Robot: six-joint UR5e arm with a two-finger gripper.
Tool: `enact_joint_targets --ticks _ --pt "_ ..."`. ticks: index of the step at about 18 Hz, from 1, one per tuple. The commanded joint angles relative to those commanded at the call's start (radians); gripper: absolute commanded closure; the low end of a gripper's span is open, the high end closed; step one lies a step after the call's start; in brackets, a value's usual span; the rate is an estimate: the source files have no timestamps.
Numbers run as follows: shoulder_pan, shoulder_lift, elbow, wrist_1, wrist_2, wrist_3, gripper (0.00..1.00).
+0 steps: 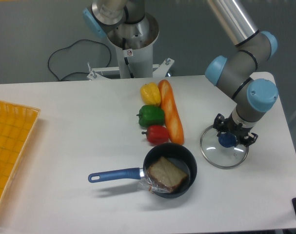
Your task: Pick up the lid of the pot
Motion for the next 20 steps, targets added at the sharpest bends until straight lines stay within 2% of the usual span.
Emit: enact_joint_targets --ticks 5,7,9,11,13,20 --pt "0.0 0.0 0.0 0.0 0.0 0.002 0.39" --pt "-0.002 0.0 -0.002 0.0 0.0 0.002 0.24" --pt "-0.002 0.0 -0.002 0.0 0.0 0.002 0.21" --pt "-0.003 0.0 -0.002 0.0 0.0 0.0 0.11" --pt "-0.005 0.0 -0.002 0.0 0.0 -0.002 0.06" --pt "-0.006 -0.002 0.005 0.0 0.0 -0.011 0.05"
